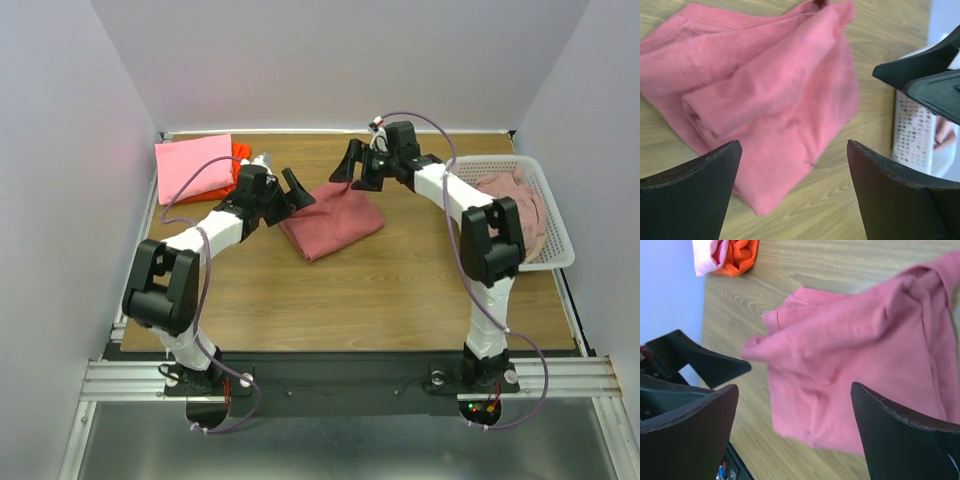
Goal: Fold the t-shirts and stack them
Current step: Fold the tshirt
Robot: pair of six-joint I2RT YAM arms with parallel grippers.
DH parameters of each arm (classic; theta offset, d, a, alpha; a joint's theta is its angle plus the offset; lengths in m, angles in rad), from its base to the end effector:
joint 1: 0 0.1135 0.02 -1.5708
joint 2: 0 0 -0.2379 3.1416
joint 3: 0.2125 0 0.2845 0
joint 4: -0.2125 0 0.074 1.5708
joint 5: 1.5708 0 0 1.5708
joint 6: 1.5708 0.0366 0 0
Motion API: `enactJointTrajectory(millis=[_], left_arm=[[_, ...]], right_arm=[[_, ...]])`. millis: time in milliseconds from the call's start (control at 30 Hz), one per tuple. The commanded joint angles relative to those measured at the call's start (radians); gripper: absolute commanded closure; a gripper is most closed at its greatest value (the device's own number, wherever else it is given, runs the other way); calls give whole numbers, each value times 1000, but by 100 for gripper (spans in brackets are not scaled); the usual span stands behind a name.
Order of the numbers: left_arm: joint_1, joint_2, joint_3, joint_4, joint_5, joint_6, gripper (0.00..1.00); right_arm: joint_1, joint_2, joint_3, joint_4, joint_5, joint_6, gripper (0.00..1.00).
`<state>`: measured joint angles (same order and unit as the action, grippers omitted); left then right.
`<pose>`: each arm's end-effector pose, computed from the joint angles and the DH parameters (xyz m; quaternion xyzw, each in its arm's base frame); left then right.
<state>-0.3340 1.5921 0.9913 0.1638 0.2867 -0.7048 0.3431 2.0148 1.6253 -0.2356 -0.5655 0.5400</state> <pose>0.3624 -0.1367 0.1975 -0.0785 0.8348 -0.3684 0.4016 0.4523 0.1824 0.2169 -0.0424 0.8633 0.4115 0.2893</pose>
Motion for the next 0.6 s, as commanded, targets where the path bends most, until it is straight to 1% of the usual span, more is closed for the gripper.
enactJointTrajectory(millis=[0,67,100,167,200,267,300,367,467,567], left_arm=[[9,93,98,28,-7,14,2],[15,129,144,28,-27,19,2],[26,167,159,26,-40,22,1],[39,207,211,22,-43,24,2],[56,248,243,16,-40,25,1],[70,288,268,13,-21,27,1],[76,330,280,3,-12,25,1],[90,364,299,3,6,27,1],[99,408,294,3,12,25,2],[104,433,290,3,17,30,2]], right_arm=[[10,157,167,62,-85,29,0],[10,232,256,61,-91,44,0],[8,301,350,61,-91,49,0],[8,378,434,59,-88,80,0],[8,439,514,61,-94,90,0],[8,490,577,62,-90,101,0],[8,516,600,61,-77,106,0],[8,571,646,61,-56,104,0],[7,604,645,61,-33,98,0],[7,610,608,61,-19,92,0]])
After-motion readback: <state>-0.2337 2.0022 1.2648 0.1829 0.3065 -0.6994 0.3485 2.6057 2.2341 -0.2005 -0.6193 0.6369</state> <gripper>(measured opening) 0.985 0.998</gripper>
